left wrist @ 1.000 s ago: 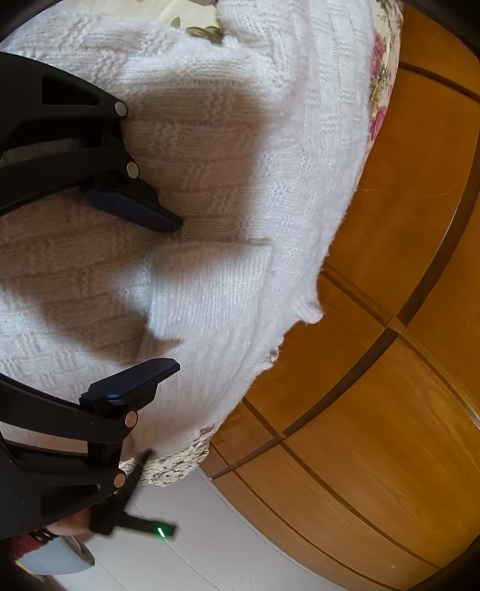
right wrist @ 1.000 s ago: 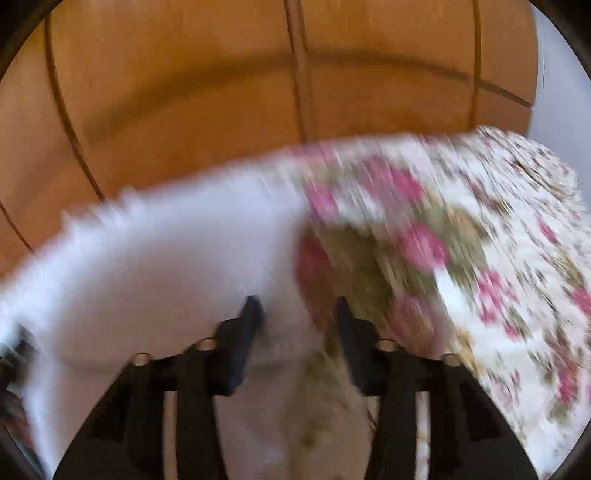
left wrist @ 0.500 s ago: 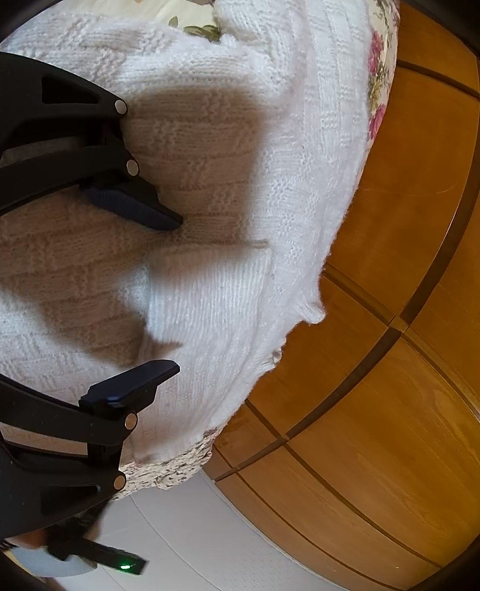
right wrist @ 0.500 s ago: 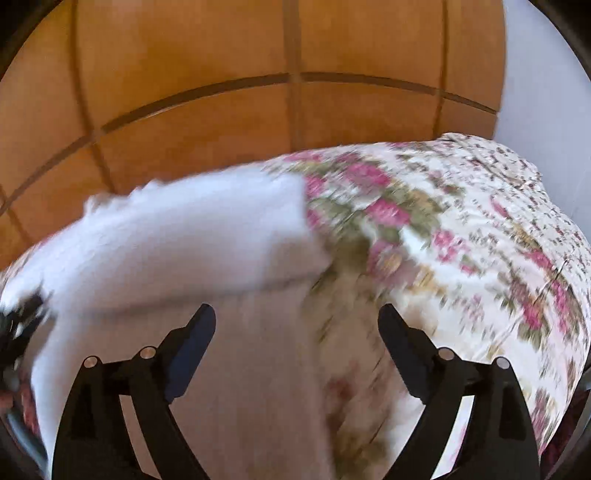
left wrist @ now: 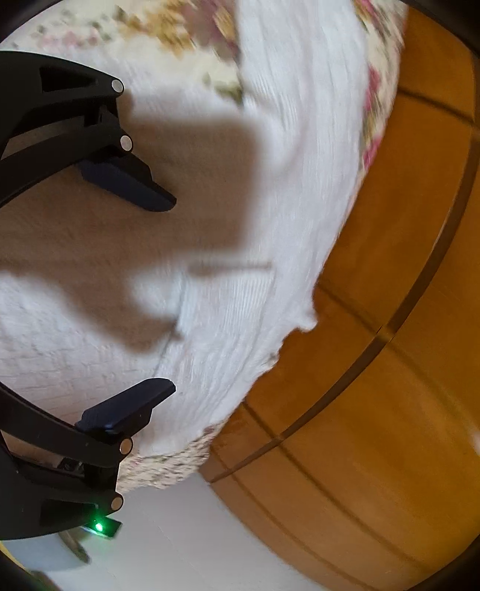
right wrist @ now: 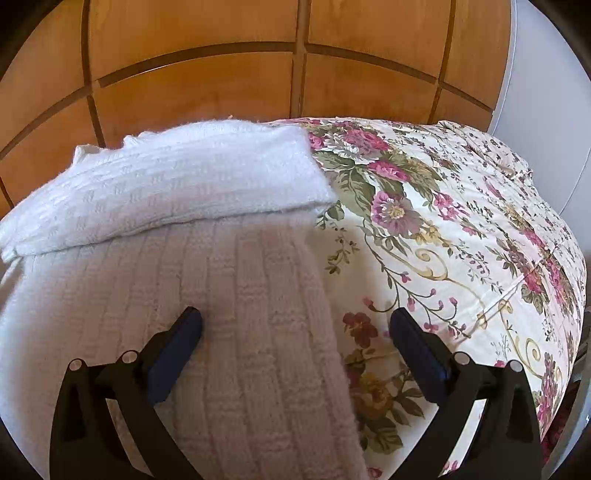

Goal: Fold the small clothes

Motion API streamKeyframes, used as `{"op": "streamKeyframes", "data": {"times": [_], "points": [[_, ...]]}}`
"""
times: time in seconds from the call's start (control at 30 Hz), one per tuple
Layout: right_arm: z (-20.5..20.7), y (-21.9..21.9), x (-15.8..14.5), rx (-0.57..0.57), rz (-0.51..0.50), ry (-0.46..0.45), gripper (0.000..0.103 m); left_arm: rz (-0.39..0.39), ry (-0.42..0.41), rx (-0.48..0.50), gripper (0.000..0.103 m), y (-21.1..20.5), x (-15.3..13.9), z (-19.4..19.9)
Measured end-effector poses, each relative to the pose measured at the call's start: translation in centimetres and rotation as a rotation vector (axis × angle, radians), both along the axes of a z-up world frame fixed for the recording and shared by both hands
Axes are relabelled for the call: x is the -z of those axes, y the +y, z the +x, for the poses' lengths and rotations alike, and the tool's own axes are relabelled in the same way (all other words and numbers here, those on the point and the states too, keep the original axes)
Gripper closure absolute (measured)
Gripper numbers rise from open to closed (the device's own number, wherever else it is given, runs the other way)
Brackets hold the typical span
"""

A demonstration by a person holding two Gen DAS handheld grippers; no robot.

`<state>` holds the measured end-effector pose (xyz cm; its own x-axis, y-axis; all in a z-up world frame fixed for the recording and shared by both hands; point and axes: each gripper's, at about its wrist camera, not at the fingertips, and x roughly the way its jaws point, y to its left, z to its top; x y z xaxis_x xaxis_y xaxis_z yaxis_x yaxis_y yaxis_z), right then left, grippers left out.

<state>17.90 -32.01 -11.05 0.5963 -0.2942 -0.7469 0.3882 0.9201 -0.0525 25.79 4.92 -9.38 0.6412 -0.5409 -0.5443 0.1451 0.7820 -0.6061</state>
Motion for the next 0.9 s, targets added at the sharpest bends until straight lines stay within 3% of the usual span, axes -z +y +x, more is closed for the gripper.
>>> {"op": "streamKeyframes", "data": {"times": [0.23,0.5,0.63,0.73,0.9], "points": [[0.0,0.0,0.0,0.0,0.004,-0.004,0.002,-0.048,0.035,-0.18,0.012,7.5,0.0,-2.8],[-0.1,-0.1,0.0,-0.001,0.001,-0.005,0.002,-0.103,0.037,-0.517,0.013,20.0,0.4,-7.0],[-0.1,0.0,0.0,-0.001,-0.001,-0.005,0.002,-0.161,0.03,-0.664,0.02,25.3,0.6,-8.8],[-0.1,0.0,0.0,-0.001,-0.001,-0.005,0.002,-0.188,0.02,-0.728,0.024,27.9,0.7,-9.4],[-0.1,0.0,0.0,-0.001,0.0,-0.006,0.002,-0.164,0.012,-0.814,0.029,31.8,1.0,-9.4]]}}
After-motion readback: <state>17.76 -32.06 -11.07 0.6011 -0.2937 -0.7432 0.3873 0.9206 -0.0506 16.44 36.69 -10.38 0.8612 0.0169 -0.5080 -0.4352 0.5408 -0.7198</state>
